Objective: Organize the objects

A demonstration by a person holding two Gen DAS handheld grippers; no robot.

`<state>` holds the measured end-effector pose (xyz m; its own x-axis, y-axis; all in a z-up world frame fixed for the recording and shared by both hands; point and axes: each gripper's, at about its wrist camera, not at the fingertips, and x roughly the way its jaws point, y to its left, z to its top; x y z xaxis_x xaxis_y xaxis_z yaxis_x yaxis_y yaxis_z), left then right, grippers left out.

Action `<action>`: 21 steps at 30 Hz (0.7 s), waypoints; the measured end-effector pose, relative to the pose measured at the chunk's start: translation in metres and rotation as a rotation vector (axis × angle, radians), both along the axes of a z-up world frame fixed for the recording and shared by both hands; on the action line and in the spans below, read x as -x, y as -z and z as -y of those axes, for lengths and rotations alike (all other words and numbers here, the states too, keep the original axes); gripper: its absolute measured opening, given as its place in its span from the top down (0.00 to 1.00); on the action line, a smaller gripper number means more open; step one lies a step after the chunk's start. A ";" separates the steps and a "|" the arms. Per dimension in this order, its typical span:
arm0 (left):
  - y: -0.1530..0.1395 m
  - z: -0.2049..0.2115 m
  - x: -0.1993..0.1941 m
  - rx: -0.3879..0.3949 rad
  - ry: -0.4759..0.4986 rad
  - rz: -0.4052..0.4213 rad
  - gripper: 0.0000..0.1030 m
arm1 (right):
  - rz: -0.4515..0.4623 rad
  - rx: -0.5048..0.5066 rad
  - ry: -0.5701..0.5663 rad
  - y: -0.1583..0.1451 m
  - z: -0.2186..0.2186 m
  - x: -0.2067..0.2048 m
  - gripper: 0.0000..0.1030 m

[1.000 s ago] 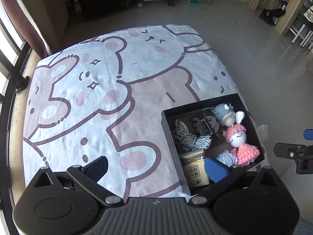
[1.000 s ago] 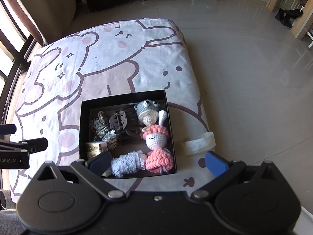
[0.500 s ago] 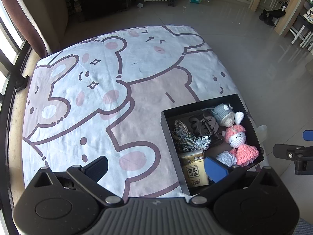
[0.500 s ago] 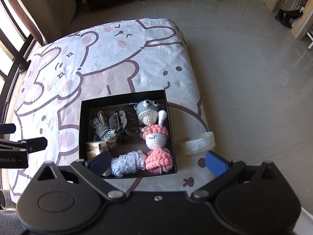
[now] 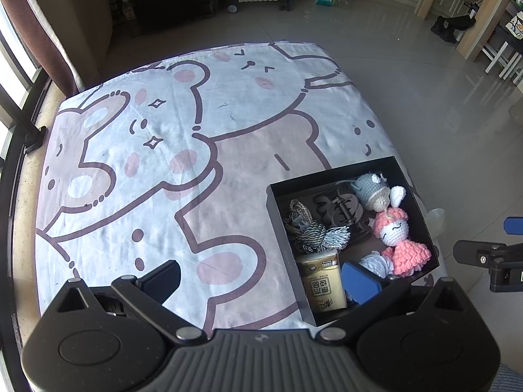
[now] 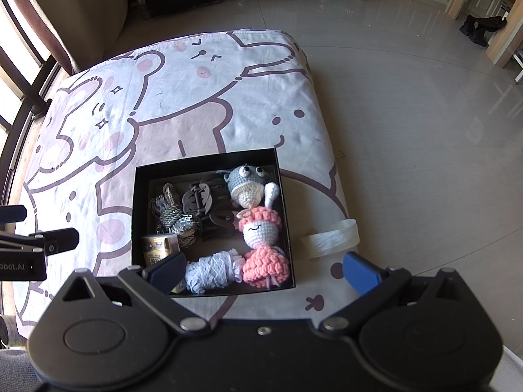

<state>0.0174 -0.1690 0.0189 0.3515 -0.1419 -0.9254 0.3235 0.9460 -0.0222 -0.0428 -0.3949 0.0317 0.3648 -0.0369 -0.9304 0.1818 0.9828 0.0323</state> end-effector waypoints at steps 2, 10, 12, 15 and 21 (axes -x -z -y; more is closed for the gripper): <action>0.000 0.001 0.000 0.000 0.001 0.001 0.00 | 0.000 0.001 0.000 0.000 0.000 0.000 0.00; 0.000 0.001 0.001 0.003 -0.002 -0.001 0.00 | 0.000 0.002 0.000 0.001 0.000 0.000 0.00; 0.000 0.001 0.001 0.002 -0.002 -0.001 0.00 | -0.002 0.002 0.001 0.001 0.000 0.001 0.00; 0.000 0.001 0.001 0.004 -0.002 -0.002 0.00 | -0.003 0.002 0.000 0.001 0.000 0.001 0.00; 0.000 0.001 0.001 0.004 -0.001 -0.002 0.00 | -0.002 0.002 0.001 0.001 0.000 0.001 0.00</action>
<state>0.0166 -0.1697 0.0189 0.3495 -0.1450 -0.9256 0.3221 0.9463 -0.0266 -0.0436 -0.3951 0.0308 0.3627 -0.0393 -0.9311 0.1827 0.9827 0.0297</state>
